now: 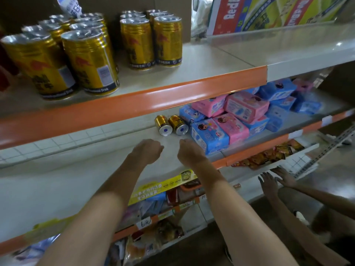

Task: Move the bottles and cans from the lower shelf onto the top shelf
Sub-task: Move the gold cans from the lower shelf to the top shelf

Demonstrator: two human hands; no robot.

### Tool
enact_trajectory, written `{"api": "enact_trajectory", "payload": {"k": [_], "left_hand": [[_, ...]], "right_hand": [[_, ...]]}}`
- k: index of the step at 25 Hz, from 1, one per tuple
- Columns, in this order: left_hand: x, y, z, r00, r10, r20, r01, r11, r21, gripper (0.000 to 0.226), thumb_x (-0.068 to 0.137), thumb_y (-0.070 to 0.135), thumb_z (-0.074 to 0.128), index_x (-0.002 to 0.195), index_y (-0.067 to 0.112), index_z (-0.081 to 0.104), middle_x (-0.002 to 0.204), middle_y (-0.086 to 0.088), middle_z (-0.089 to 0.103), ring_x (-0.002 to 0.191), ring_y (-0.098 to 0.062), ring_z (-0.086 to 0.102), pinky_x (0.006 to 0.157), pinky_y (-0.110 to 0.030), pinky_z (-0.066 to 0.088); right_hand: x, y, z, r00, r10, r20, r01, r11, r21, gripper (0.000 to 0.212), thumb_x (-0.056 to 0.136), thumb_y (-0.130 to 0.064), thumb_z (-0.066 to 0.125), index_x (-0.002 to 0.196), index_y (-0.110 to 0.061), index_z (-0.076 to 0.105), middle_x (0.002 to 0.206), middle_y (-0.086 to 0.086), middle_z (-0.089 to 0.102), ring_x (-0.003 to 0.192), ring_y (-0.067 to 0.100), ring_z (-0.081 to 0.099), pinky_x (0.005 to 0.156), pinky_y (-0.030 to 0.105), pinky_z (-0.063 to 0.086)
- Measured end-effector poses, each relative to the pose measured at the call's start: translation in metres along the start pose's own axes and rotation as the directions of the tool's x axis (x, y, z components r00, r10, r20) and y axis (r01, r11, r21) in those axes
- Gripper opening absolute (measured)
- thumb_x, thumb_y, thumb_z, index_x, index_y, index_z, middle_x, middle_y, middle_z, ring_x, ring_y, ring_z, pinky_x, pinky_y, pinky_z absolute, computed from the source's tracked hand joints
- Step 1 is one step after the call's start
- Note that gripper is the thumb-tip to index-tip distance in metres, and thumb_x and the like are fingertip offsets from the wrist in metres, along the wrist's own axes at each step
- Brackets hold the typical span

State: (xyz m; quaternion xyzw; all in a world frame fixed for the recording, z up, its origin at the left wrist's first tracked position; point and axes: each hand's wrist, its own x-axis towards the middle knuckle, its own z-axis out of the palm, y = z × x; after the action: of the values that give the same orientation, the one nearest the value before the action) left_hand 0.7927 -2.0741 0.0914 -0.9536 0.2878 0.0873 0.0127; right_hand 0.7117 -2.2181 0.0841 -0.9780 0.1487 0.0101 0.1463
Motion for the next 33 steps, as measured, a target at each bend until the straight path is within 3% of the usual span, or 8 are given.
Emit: {"api": "enact_trajectory", "payload": {"k": [5,9,12,15,19,23,27,33], "left_hand": [[0.037,-0.005,0.001,0.999,-0.053,0.002,0.053,0.998,0.037,0.046,0.105,0.038,0.032,0.123,0.008,0.060,0.124,-0.014,0.063,0.112,-0.029,0.059,0.090,-0.037,0.046],[0.064,-0.004,0.009,0.995,-0.049,-0.084,0.055,0.996,0.073,0.036,0.101,0.034,0.043,0.123,0.011,0.060,0.118,-0.010,0.065,0.105,-0.025,0.061,0.086,-0.035,0.050],[0.080,-0.002,0.020,0.975,0.010,-0.224,0.015,0.994,0.109,0.046,0.094,0.020,0.055,0.140,0.017,0.048,0.137,-0.010,0.054,0.125,-0.028,0.051,0.100,-0.040,0.046],[0.100,-0.003,0.034,0.966,-0.023,-0.258,0.014,0.999,-0.036,0.063,0.090,0.017,0.059,0.147,0.025,0.034,0.148,-0.012,0.039,0.131,-0.033,0.042,0.103,-0.045,0.046],[0.130,-0.010,0.043,0.991,0.003,-0.135,-0.022,0.990,-0.140,0.076,0.088,0.016,0.063,0.151,0.030,0.023,0.159,-0.015,0.015,0.135,-0.039,0.039,0.107,-0.047,0.042],[0.139,-0.005,0.042,0.998,-0.003,-0.058,-0.010,0.978,-0.208,0.073,0.087,0.011,0.067,0.149,0.024,0.033,0.160,-0.018,0.005,0.138,-0.041,0.035,0.111,-0.041,0.035],[0.145,0.003,0.048,0.976,-0.087,-0.201,-0.009,0.902,-0.431,0.043,0.090,0.017,0.065,0.132,0.018,0.053,0.152,-0.016,0.028,0.131,-0.033,0.041,0.101,-0.036,0.039],[0.146,-0.004,0.046,0.914,-0.242,-0.324,-0.020,0.774,-0.633,0.005,0.090,0.012,0.062,0.088,0.014,0.066,0.100,-0.026,0.062,0.093,-0.037,0.060,0.070,-0.028,0.036]], "right_hand": [[0.036,0.000,0.011,0.999,-0.036,-0.007,0.037,0.997,0.069,0.038,0.093,-0.009,0.042,0.130,-0.005,0.050,0.133,0.016,0.053,0.123,0.031,0.049,0.102,0.040,0.043],[0.071,0.006,0.013,0.985,-0.040,-0.168,0.067,0.985,0.156,0.041,0.091,-0.007,0.047,0.132,-0.004,0.045,0.135,0.016,0.049,0.128,0.030,0.044,0.106,0.038,0.040],[0.094,0.006,0.013,0.973,-0.089,-0.211,0.122,0.982,0.147,0.049,0.090,-0.009,0.056,0.136,-0.002,0.041,0.137,0.017,0.045,0.132,0.030,0.040,0.112,0.039,0.036],[0.115,0.008,0.017,0.971,-0.112,-0.210,0.126,0.990,0.057,0.054,0.088,-0.011,0.060,0.136,-0.002,0.040,0.138,0.018,0.045,0.131,0.032,0.039,0.113,0.038,0.036],[0.132,0.012,0.030,0.978,-0.126,-0.164,0.116,0.991,-0.067,0.065,0.086,-0.016,0.064,0.142,-0.002,0.034,0.146,0.019,0.038,0.140,0.036,0.031,0.119,0.045,0.026],[0.142,0.016,0.041,0.982,-0.114,-0.152,0.107,0.993,-0.050,0.062,0.088,-0.018,0.066,0.141,-0.005,0.036,0.146,0.019,0.037,0.141,0.037,0.031,0.119,0.046,0.028],[0.153,0.016,0.043,0.973,-0.096,-0.209,0.098,0.995,-0.003,0.047,0.091,-0.014,0.061,0.132,-0.004,0.041,0.137,0.020,0.040,0.129,0.037,0.043,0.106,0.042,0.041],[0.154,0.006,0.040,0.983,-0.024,-0.181,0.039,0.996,0.079,0.054,0.087,-0.009,0.066,0.135,-0.004,0.040,0.137,0.019,0.038,0.127,0.036,0.044,0.103,0.042,0.044]]}}
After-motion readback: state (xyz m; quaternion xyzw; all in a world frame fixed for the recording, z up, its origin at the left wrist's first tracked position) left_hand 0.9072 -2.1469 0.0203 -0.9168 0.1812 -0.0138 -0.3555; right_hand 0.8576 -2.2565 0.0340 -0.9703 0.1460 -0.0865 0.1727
